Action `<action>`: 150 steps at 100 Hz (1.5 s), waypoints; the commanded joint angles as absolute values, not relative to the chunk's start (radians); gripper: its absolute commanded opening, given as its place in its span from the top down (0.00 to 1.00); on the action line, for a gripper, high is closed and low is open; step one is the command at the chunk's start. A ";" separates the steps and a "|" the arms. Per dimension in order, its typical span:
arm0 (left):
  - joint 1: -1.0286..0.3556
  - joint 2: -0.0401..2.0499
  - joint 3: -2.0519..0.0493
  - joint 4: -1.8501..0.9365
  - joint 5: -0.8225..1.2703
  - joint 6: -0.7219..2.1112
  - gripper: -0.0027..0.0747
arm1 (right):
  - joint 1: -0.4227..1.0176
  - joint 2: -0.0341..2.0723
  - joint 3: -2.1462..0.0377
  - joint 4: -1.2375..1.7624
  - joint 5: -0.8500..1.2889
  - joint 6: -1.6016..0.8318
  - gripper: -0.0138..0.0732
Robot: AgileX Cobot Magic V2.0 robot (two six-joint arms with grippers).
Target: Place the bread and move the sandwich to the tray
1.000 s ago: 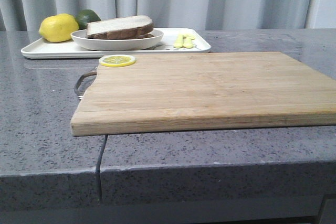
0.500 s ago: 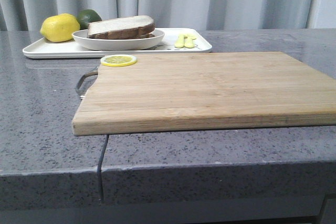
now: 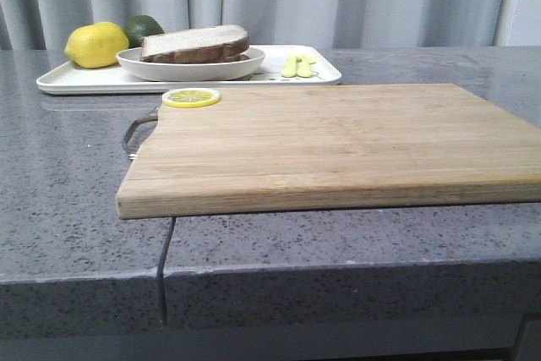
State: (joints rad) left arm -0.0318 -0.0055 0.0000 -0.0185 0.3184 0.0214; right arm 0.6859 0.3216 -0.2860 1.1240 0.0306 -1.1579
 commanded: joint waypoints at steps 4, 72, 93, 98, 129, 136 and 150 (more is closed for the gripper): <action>-0.031 -0.035 0.015 -0.027 0.258 0.022 0.99 | 0.683 0.323 -0.315 1.129 -0.018 -1.168 0.91; -0.031 -0.035 0.015 -0.027 0.258 0.022 0.99 | 0.259 0.314 -0.125 0.019 -0.301 0.029 0.91; -0.031 -0.035 0.015 -0.027 0.258 0.022 0.99 | 0.116 0.243 -0.017 0.000 -0.297 0.029 0.91; -0.031 -0.035 0.015 -0.027 0.258 0.022 0.99 | 0.091 0.226 0.012 -0.008 -0.297 0.031 0.91; -0.031 -0.035 0.015 -0.027 0.258 0.022 0.99 | -0.004 0.153 0.031 -0.029 0.017 0.043 0.91; -0.031 -0.035 0.015 -0.027 0.258 0.022 0.99 | -0.008 0.119 0.031 -0.029 0.095 0.043 0.91; -0.031 -0.035 0.015 -0.027 0.258 0.022 0.99 | -0.008 0.030 0.031 -0.029 0.221 0.043 0.91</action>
